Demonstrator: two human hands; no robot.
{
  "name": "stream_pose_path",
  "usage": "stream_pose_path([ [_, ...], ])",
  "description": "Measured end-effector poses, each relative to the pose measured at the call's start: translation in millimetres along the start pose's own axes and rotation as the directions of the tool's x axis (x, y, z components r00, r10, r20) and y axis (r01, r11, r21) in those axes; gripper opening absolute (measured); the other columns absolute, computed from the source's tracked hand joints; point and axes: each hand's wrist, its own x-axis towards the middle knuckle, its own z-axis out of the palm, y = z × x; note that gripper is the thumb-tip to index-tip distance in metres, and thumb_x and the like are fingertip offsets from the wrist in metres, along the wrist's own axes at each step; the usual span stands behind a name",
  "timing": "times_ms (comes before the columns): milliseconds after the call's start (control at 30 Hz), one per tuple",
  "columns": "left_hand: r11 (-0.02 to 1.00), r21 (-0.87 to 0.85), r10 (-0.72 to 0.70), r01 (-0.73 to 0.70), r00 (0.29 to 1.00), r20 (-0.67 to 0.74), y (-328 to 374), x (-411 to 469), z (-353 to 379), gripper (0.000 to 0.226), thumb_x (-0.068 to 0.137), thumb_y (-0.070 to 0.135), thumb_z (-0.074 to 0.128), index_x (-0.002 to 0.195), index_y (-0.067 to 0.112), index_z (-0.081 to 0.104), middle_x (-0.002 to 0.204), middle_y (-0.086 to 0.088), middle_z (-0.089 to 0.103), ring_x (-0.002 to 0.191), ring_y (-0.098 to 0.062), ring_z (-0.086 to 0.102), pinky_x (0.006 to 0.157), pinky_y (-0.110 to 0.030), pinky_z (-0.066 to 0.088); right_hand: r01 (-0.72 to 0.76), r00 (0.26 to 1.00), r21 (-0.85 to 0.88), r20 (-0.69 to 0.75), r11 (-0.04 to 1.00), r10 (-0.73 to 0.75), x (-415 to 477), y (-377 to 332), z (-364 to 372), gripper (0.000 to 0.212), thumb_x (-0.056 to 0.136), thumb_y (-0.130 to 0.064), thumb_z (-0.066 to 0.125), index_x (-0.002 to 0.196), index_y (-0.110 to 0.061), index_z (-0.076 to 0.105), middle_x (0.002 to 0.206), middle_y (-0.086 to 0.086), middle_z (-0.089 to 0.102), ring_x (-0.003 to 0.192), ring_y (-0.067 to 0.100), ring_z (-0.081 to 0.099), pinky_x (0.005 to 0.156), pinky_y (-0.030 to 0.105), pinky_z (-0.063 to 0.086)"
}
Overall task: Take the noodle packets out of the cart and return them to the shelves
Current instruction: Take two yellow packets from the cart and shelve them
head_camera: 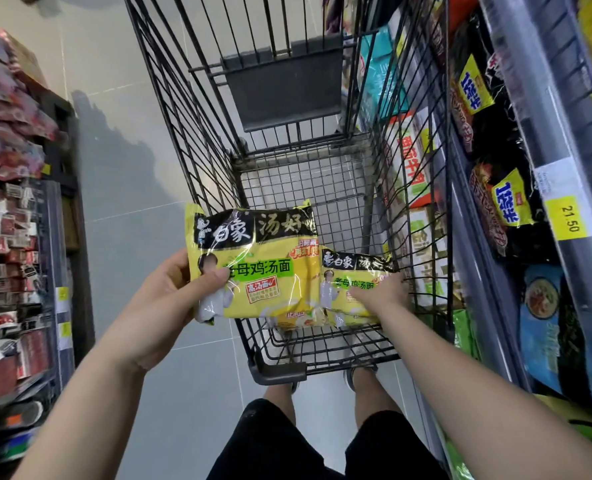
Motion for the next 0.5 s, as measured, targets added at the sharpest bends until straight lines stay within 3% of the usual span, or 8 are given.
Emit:
stream_pose_path([
  [133,1.000,0.006,-0.004,0.004,1.000,-0.016,-4,0,-1,0.056,0.061,0.047,0.089,0.103,0.017,0.068,0.119,-0.020,0.073,0.087,-0.027,0.067,0.055,-0.027,0.047,-0.025,0.999,0.064,0.029,0.998,0.023,2,0,-5,0.114,0.073,-0.037,0.093,0.157,-0.002,0.023,0.160,0.022,0.034,0.142,0.042,0.045,0.105,0.048,0.049],
  [200,1.000,0.013,0.001,-0.001,1.000,-0.020,-6,0,-3,0.071,0.054,0.056,0.094,0.103,0.013,0.067,0.118,-0.023,0.071,0.088,-0.028,0.067,0.056,-0.028,0.047,-0.021,0.999,0.076,0.050,0.997,0.017,2,-1,-10,0.105,0.073,-0.037,0.093,0.153,-0.002,0.033,0.156,0.021,0.039,0.138,0.040,0.049,0.101,0.044,0.051],
  [267,1.000,0.019,0.005,-0.004,0.999,-0.036,-7,0,-7,0.094,0.054,0.058,0.093,0.112,-0.003,0.053,0.122,-0.032,0.064,0.091,-0.032,0.063,0.058,-0.031,0.045,-0.022,0.997,0.120,0.075,0.992,0.013,4,-1,-11,0.092,0.074,-0.037,0.092,0.146,-0.003,0.045,0.150,0.018,0.046,0.133,0.037,0.054,0.098,0.041,0.052],
  [333,1.000,0.014,0.005,-0.004,0.999,-0.036,-6,0,-9,0.098,0.055,0.058,0.094,0.111,-0.008,0.048,0.122,-0.036,0.061,0.093,-0.034,0.061,0.062,-0.033,0.045,-0.008,0.993,0.184,0.120,0.983,-0.014,1,0,-14,0.087,0.071,-0.038,0.094,0.140,-0.006,0.053,0.144,0.013,0.054,0.129,0.034,0.058,0.102,0.040,0.052],
  [433,1.000,-0.009,0.007,-0.008,0.998,-0.058,-2,-2,-10,0.092,0.049,0.059,0.096,0.103,-0.002,0.052,0.108,-0.024,0.067,0.086,-0.030,0.063,0.056,-0.029,0.047,0.014,0.974,0.268,0.214,0.963,-0.074,4,10,-15,0.095,0.066,-0.039,0.096,0.144,-0.008,0.052,0.141,0.011,0.060,0.126,0.032,0.060,0.106,0.047,0.052],
  [500,1.000,-0.022,0.007,-0.008,0.998,-0.065,0,-4,-10,0.096,0.048,0.059,0.096,0.105,-0.004,0.050,0.108,-0.023,0.068,0.088,-0.031,0.064,0.060,-0.031,0.048,0.053,0.961,0.304,0.243,0.951,-0.132,0,13,-23,0.080,0.072,-0.036,0.092,0.137,-0.007,0.055,0.136,0.008,0.063,0.120,0.029,0.061,0.106,0.045,0.051],
])
